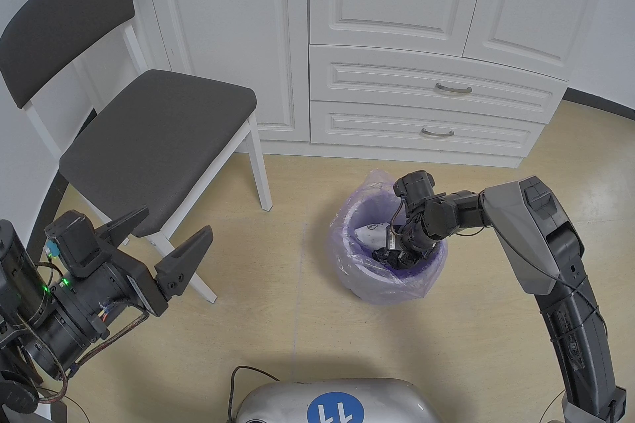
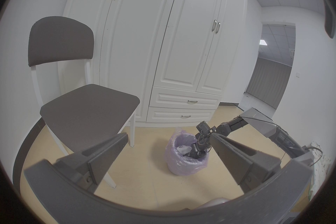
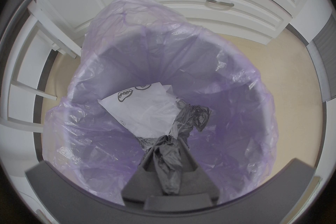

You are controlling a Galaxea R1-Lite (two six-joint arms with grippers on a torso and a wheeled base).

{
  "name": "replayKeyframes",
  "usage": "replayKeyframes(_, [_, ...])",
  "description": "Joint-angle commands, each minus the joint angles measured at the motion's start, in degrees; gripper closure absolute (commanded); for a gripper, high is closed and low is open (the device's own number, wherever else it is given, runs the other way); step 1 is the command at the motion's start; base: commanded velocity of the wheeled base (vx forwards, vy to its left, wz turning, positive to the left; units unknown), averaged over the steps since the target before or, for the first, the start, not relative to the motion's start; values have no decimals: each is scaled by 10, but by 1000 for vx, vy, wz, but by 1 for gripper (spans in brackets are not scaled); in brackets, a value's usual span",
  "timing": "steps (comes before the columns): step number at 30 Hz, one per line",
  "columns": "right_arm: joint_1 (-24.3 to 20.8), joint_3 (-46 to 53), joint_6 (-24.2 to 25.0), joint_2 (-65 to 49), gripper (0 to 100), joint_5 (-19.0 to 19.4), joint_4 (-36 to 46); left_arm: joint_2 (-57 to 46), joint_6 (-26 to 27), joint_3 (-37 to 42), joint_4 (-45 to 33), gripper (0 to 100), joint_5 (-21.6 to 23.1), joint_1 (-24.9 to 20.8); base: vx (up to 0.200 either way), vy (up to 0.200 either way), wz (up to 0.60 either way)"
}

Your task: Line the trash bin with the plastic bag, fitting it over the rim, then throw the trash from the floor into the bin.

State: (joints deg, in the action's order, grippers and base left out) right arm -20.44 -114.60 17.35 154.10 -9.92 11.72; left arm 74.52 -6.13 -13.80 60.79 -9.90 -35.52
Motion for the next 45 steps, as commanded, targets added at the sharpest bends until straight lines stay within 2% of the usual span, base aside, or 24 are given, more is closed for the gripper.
replayKeyframes(1, [0, 0, 2, 2, 100, -3, 0, -1, 0, 1, 0, 0, 0, 0, 0, 0, 0])
replayKeyframes(6, [0, 0, 15, -6, 100, -3, 1, -1, 0, 0, 0, 0, 0, 0, 0, 0, 0])
replayKeyframes(7, [0, 0, 16, -9, 0, -3, 0, -1, 0, 0, 0, 0, 0, 0, 0, 0, 0])
replayKeyframes(15, [0, 0, 22, -18, 0, -4, -28, -3, 0, 1, 0, 0, 0, 0, 0, 0, 0])
replayKeyframes(25, [-6, 3, 35, -68, 0, -4, -22, -3, 0, 1, 0, 0, 0, 0, 0, 0, 0])
replayKeyframes(34, [11, 178, -13, -233, 0, -28, -31, 4, -1, 9, 0, 0, -1, 0, 0, 0, 0])
replayKeyframes(38, [27, 348, -22, -351, 0, -33, -134, 7, -7, 14, -1, 0, -1, 4, 0, 0, 0])
replayKeyframes(39, [28, 361, -24, -358, 0, -33, -145, 7, -7, 15, -1, 0, -1, 4, 0, 0, 0])
replayKeyframes(40, [38, 446, -40, -395, 0, -32, -227, 8, -6, 19, -1, 0, -1, 7, 0, 0, 0])
replayKeyframes(41, [45, 492, -52, -415, 0, -30, -274, 8, -5, 20, -1, 0, -1, 8, 0, 0, 0])
replayKeyframes(42, [45, 492, -52, -415, 0, -30, -274, 8, -5, 20, -1, 0, -1, 8, 0, 0, 0])
replayKeyframes(43, [65, 596, -99, -459, 0, -23, -383, 9, -5, 20, -8, 0, -3, 8, 0, 0, 0])
replayKeyframes(45, [91, 688, -155, -501, 0, -12, -480, 17, 0, 21, -10, 0, -8, 12, 0, 0, 0])
